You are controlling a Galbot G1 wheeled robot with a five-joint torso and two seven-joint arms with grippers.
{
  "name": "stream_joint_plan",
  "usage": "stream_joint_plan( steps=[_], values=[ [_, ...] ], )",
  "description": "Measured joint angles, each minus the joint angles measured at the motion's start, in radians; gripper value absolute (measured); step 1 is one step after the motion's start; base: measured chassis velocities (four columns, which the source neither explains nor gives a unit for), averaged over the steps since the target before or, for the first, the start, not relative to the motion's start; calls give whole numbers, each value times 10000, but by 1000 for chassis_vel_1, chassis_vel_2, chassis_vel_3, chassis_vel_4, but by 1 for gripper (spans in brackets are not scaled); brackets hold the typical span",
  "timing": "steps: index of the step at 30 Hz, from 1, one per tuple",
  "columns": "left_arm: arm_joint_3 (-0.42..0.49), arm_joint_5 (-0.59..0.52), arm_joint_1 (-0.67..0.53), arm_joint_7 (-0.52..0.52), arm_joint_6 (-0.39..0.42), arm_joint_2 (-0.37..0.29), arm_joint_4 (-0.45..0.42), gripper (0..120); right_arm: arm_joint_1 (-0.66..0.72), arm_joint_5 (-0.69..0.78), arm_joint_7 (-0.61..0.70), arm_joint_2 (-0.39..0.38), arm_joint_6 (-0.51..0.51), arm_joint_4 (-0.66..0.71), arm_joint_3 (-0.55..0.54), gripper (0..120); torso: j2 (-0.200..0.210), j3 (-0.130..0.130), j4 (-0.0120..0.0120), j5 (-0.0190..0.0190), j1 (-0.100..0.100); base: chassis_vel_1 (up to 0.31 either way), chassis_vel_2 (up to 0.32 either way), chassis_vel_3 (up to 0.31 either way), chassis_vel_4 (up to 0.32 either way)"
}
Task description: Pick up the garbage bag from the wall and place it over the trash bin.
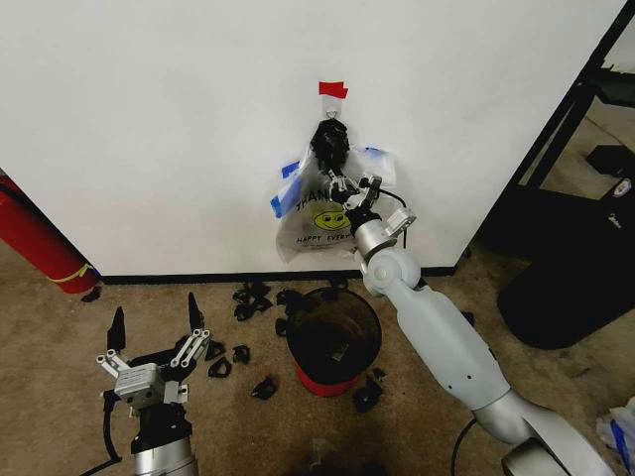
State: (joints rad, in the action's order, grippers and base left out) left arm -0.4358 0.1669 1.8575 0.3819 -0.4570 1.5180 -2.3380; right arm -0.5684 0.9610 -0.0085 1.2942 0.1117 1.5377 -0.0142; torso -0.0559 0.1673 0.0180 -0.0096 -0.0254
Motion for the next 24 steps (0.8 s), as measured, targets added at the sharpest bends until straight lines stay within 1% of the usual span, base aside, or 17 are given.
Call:
stream_joint_plan(
  steps=[3, 4, 11, 12, 18, 19, 24],
  values=[
    [37, -9, 0, -1, 0, -38, 3, 100, -502, -148, 11, -178, -39, 589, 155, 0, 0, -1, 0, -1, 0, 0, 0, 0, 0],
    [37, -9, 0, -1, 0, -38, 3, 100, -502, -148, 11, -178, -39, 589, 155, 0, 0, -1, 0, -1, 0, 0, 0, 0, 0],
    [115, -17, -12, -17, 11, -187, 0, 100, -1997, -694, 6, -539, -63, 1845, 633, 0, 0, -1, 1, 0, 0, 0, 0, 0, 0],
    [115, -17, -12, -17, 11, -187, 0, 100, -1997, -694, 6, -539, -63, 1845, 633, 0, 0, -1, 1, 0, 0, 0, 0, 0, 0],
    [161, -23, -15, -34, 13, -267, -30, 100, -3217, -1147, -114, -649, -51, 2567, 1008, 0, 0, -1, 1, 0, 0, 0, 0, 0, 0],
    [161, -23, -15, -34, 13, -267, -30, 100, -3217, -1147, -114, -649, -51, 2567, 1008, 0, 0, -1, 1, 0, 0, 0, 0, 0, 0],
    [223, -32, -68, -46, 22, -340, 11, 100, -4148, -1649, -298, -698, 13, 3135, 1346, 0, 0, -1, 1, -1, 1, 0, 0, 0, 0]
  ],
)
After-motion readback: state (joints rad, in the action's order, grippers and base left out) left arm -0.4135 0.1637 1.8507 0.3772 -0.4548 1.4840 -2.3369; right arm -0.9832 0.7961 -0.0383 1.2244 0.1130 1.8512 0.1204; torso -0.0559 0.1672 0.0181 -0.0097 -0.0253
